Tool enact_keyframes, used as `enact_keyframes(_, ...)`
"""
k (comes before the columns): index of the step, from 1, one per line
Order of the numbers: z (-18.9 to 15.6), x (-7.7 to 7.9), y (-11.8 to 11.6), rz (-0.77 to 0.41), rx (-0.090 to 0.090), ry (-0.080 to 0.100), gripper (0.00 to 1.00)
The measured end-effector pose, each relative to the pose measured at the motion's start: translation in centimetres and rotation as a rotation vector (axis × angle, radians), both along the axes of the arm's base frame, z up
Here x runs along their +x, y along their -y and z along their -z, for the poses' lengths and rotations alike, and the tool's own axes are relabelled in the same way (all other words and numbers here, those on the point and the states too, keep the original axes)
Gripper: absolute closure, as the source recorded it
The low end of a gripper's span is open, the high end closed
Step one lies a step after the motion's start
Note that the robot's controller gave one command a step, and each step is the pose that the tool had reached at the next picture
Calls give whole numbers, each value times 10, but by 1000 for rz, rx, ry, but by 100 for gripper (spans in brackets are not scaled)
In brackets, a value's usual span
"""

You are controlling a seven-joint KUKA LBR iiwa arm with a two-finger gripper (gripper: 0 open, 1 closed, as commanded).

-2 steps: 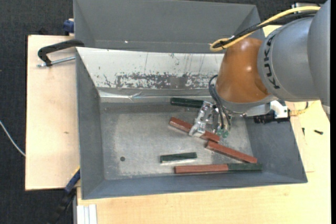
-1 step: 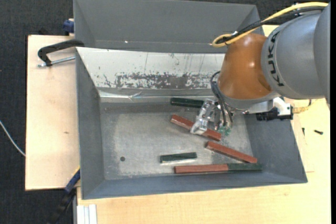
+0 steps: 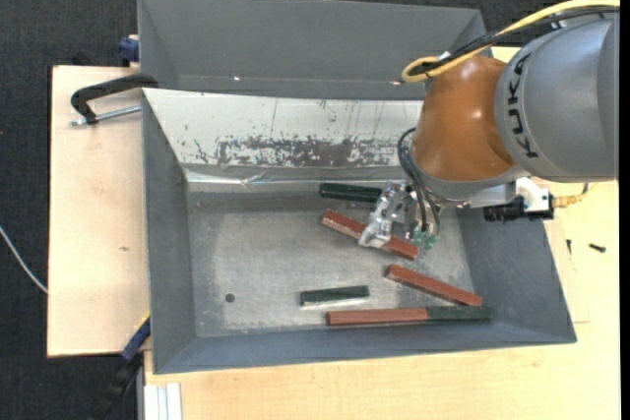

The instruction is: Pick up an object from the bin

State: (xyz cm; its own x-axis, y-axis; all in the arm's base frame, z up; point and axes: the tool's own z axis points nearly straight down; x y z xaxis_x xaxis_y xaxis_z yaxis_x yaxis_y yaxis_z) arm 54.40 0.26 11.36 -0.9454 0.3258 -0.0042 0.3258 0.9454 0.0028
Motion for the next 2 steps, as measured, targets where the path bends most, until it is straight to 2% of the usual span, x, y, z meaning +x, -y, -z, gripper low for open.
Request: enact_keyframes(2, -18, 0, 0, -1, 0, 0, 100)
